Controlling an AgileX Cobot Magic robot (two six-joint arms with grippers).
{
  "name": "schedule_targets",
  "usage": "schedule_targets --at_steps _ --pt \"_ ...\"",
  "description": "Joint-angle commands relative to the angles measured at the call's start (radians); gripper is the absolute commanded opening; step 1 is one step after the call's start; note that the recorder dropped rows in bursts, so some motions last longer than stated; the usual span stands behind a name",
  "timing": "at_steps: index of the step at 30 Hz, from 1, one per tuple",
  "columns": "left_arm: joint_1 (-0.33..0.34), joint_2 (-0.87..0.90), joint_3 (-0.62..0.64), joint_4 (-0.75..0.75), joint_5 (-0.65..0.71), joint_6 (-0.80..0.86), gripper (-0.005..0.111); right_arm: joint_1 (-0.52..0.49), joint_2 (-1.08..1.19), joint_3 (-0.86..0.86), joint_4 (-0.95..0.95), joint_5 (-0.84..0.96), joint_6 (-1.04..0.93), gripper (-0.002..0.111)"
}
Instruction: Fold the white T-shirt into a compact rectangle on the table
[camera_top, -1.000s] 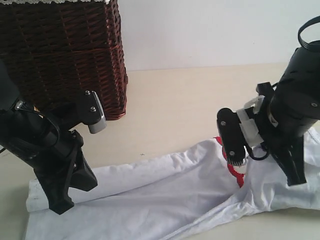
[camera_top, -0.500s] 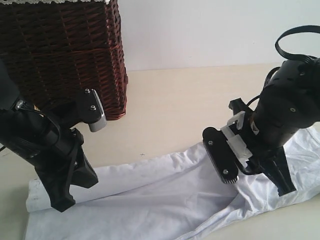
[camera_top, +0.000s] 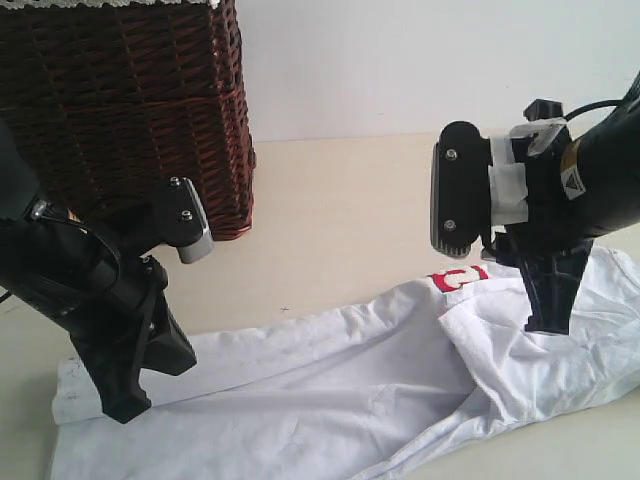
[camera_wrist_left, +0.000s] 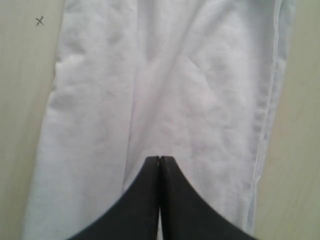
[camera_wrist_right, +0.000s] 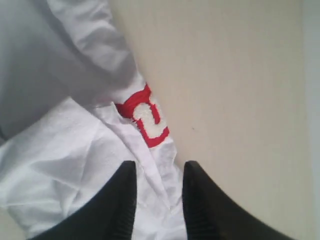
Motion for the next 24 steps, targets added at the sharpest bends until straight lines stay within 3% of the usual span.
schedule_targets --at_steps 1,4,8,12,16,19,21,24 --pt "-0.005 -0.004 -0.001 -0.001 0.010 -0.007 0.001 0.000 0.025 0.008 0.088 0.075 0.081 0.014" --pt "-0.005 -0.004 -0.001 -0.001 0.024 -0.007 0.001 0.000 0.099 0.008 0.135 0.112 0.082 0.000" --pt "-0.005 -0.004 -0.001 0.001 0.052 -0.007 0.001 -0.013 0.238 0.006 0.105 0.107 0.227 0.000" --pt "-0.005 -0.004 0.010 0.001 0.050 -0.007 0.001 -0.100 0.385 0.006 0.091 0.078 0.319 0.000" --pt "-0.005 -0.002 0.040 0.032 0.004 -0.007 0.001 -0.178 0.477 0.006 0.099 0.072 0.321 0.000" --pt "-0.005 0.000 0.042 0.036 -0.008 -0.007 0.002 -0.179 0.487 0.004 0.184 0.072 0.196 0.000" --pt "-0.005 0.000 0.042 0.040 -0.015 -0.007 0.006 -0.167 0.475 -0.014 0.271 0.079 0.097 0.000" --pt "-0.005 0.000 0.042 0.061 -0.013 -0.070 0.024 -0.162 0.411 -0.061 0.375 0.111 0.070 0.007"
